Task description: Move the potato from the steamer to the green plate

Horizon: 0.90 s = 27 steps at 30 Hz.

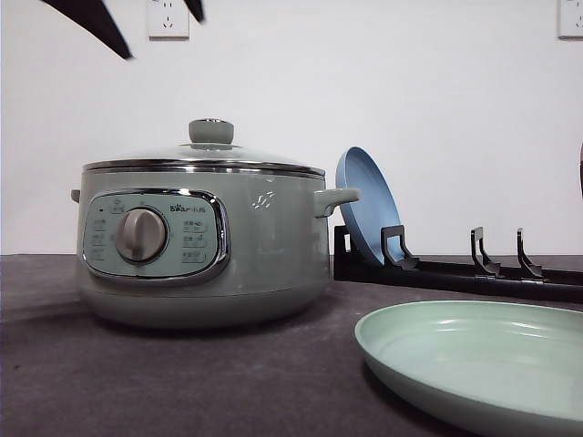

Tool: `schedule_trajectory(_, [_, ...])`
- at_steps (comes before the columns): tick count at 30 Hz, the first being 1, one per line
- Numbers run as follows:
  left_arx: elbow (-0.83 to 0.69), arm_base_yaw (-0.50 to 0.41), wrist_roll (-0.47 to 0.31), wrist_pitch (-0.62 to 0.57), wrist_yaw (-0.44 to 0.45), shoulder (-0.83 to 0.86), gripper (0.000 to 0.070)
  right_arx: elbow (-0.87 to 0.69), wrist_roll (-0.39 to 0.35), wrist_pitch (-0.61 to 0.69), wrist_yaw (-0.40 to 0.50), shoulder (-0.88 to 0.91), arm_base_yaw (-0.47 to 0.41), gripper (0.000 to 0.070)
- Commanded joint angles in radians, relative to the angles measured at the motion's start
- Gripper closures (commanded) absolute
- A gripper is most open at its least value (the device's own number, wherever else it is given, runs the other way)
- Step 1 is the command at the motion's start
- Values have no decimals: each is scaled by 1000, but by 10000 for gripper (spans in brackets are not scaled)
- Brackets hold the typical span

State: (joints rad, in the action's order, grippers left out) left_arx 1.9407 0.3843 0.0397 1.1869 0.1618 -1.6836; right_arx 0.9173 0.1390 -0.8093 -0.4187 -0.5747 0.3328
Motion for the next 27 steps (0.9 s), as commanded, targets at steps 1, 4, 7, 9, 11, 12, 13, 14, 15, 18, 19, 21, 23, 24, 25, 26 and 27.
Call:
schedule_trajectory(1, [61,16,3,1,-31,-54,30,8,10,12,0,-5,3,28])
schedule_trajectory(4, [102,38,3,0,-55,-118,31,8,10,12,0,-5,3,28])
schedule_trajectory(7, [113,57,3,-14,-71,-165,36,8,10,11,0,-5,3,28])
schedule_trajectory(9, [113,70,2,-12,-89,-191,36,8,10,11,0,-5,3,28])
schedule_trajectory(11, [113,80,2,-5,-110,-211,36,8,10,11,0,-5,3,28])
schedule_trajectory(12, [113,86,2,-4,-118,-219,36,8,10,11,0,-5,3,28])
schedule_trajectory(13, [113,90,2,-4,-121,-226,36,8,10,11,0,-5,3,28])
schedule_trajectory(14, [113,94,2,-5,-124,-231,36,8,10,11,0,-5,3,28])
schedule_trajectory(15, [113,96,1,-6,-126,-235,37,8,10,11,0,-5,3,28])
schedule_trajectory(18, [113,102,2,0,-137,-246,41,8,10,11,0,-5,3,28])
schedule_trajectory(19, [113,102,1,3,-137,-249,41,8,10,11,0,-5,3,28])
schedule_trajectory(21, [113,103,-2,5,-137,-256,50,8,10,11,0,-5,3,28])
schedule_trajectory(23, [113,104,-3,4,-137,-262,89,8,10,11,0,-5,3,28])
schedule_trajectory(24, [113,104,-3,3,-137,-265,106,8,10,11,0,-5,3,28])
schedule_trajectory(25, [113,105,-3,3,-137,-267,112,8,10,11,0,-5,3,28])
schedule_trajectory(26, [113,105,-4,3,-137,-267,113,8,10,11,0,-5,3,28])
schedule_trajectory(27, [113,106,-5,3,-137,-267,113,8,10,11,0,-5,3,28])
